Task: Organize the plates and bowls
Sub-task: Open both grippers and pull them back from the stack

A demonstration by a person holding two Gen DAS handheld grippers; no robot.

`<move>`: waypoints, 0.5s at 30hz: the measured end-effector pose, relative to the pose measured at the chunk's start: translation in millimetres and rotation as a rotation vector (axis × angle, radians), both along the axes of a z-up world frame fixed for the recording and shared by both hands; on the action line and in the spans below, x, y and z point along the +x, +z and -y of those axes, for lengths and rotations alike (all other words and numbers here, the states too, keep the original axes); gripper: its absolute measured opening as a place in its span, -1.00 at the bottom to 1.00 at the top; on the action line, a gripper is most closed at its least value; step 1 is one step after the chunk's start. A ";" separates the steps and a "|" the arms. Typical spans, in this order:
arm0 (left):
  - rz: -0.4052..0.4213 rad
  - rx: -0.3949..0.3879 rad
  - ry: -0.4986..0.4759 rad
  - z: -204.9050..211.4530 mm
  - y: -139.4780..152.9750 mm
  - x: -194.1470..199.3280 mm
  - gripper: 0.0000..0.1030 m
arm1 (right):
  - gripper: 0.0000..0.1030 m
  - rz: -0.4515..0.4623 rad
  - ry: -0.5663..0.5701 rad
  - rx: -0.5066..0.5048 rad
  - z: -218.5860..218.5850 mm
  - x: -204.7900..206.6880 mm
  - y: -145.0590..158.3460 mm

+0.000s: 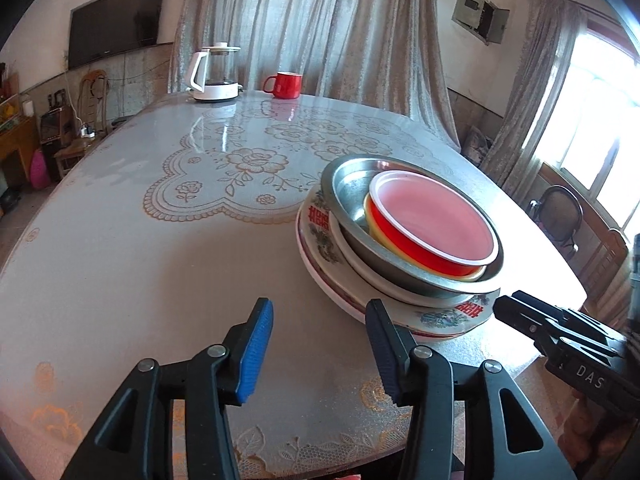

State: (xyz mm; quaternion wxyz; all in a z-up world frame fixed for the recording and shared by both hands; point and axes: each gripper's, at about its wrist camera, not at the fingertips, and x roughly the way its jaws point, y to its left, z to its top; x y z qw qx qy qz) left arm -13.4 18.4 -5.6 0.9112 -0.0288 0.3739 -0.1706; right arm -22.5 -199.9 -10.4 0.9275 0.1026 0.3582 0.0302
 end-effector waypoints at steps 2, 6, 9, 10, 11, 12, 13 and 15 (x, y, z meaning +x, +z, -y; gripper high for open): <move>0.007 0.038 0.054 -1.3 0.6 -1.3 0.29 | -0.20 0.029 -0.039 -0.040 -7.2 -4.8 5.7; 0.059 0.081 0.124 0.3 2.5 -11.4 0.62 | -0.15 0.047 -0.137 -0.076 -22.9 -5.6 10.8; 0.098 0.102 0.120 4.9 4.0 -19.2 0.85 | -0.15 0.051 -0.161 -0.089 -34.5 -4.5 11.9; 0.105 0.107 0.119 6.3 4.1 -20.5 0.86 | -0.14 0.062 -0.158 -0.088 -38.1 -6.4 13.4; 0.109 0.116 0.126 6.9 3.7 -20.9 0.89 | -0.14 0.071 -0.160 -0.100 -42.0 -8.4 15.1; 0.109 0.123 0.133 7.2 3.2 -20.1 0.98 | -0.14 0.077 -0.165 -0.121 -45.5 -11.5 15.8; 0.110 0.125 0.134 7.4 3.0 -20.0 0.99 | -0.14 0.082 -0.177 -0.139 -46.8 -13.6 16.3; 0.121 0.133 0.137 8.5 3.5 -21.1 0.99 | -0.14 0.087 -0.203 -0.141 -43.6 -18.9 17.6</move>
